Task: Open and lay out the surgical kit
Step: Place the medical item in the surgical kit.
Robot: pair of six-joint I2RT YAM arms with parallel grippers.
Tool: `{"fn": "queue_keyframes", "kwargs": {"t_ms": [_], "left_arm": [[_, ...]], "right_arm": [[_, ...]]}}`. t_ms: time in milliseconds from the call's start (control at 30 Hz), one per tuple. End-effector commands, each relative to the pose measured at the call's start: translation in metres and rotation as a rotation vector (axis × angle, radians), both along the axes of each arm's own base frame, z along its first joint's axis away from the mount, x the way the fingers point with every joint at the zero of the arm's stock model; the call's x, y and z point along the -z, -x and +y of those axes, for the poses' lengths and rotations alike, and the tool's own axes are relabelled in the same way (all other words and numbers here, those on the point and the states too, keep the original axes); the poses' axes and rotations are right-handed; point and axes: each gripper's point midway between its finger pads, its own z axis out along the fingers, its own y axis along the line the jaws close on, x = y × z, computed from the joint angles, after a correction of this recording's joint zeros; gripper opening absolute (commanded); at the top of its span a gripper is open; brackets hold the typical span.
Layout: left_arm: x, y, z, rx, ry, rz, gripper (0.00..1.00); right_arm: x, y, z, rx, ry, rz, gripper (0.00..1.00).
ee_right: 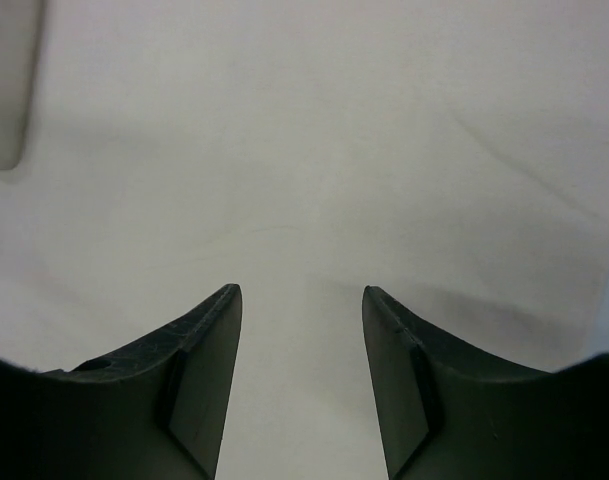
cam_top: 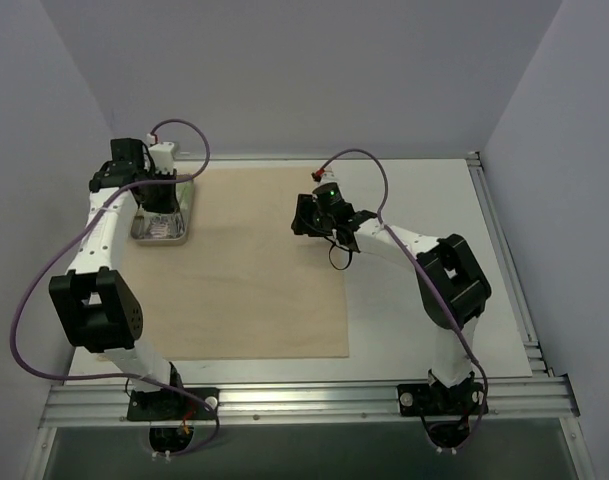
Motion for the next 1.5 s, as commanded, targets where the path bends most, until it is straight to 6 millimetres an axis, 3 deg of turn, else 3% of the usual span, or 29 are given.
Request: {"fn": "queue_keyframes", "kwargs": {"t_ms": [0, 100, 133, 200, 333, 500, 567, 600, 667, 800, 933, 1100, 1367, 1467], "left_arm": [[0.014, 0.026, -0.052, 0.04, 0.091, 0.039, 0.02], [0.02, 0.046, -0.09, 0.074, 0.085, 0.054, 0.02], [0.029, 0.058, -0.098, 0.074, 0.083, 0.072, 0.02], [0.038, 0.074, -0.128, 0.085, 0.086, 0.095, 0.02], [0.071, 0.098, -0.165, 0.084, 0.071, 0.095, 0.02], [0.102, 0.107, -0.198, 0.017, 0.022, 0.149, 0.02], [0.101, 0.106, -0.219, 0.032, 0.042, 0.165, 0.02], [0.115, 0.108, -0.225, 0.008, 0.04, 0.213, 0.02], [0.11, 0.101, -0.242, 0.007, 0.048, 0.2, 0.02], [0.114, 0.076, -0.253, -0.059, 0.024, 0.108, 0.02], [0.123, 0.056, -0.252, -0.133, -0.001, 0.034, 0.02], [0.152, 0.056, -0.252, -0.168, -0.054, 0.058, 0.02], [0.171, 0.059, -0.254, -0.175, -0.064, 0.09, 0.02], [0.172, 0.066, -0.25, -0.188, -0.072, 0.117, 0.12]], "right_arm": [[-0.051, 0.01, 0.011, -0.007, -0.084, -0.074, 0.48], [-0.045, 0.019, 0.001, 0.021, -0.08, -0.064, 0.48], [-0.051, 0.022, -0.003, 0.033, -0.086, -0.071, 0.48], [-0.048, 0.031, -0.015, 0.057, -0.073, -0.067, 0.48], [-0.04, 0.046, -0.035, 0.117, -0.054, -0.055, 0.48], [-0.035, 0.06, -0.053, 0.169, -0.038, -0.048, 0.48], [-0.031, 0.064, -0.06, 0.192, -0.031, -0.043, 0.48], [-0.031, 0.065, -0.061, 0.198, -0.033, -0.043, 0.48], [-0.027, 0.067, -0.066, 0.215, -0.024, -0.035, 0.48], [-0.026, 0.068, -0.071, 0.229, -0.01, -0.035, 0.48], [-0.022, 0.067, -0.077, 0.237, 0.013, -0.029, 0.48], [-0.021, 0.061, -0.075, 0.226, 0.022, -0.024, 0.48], [-0.018, 0.061, -0.075, 0.221, 0.027, -0.013, 0.48], [-0.018, 0.062, -0.078, 0.228, 0.029, -0.017, 0.48]]}}
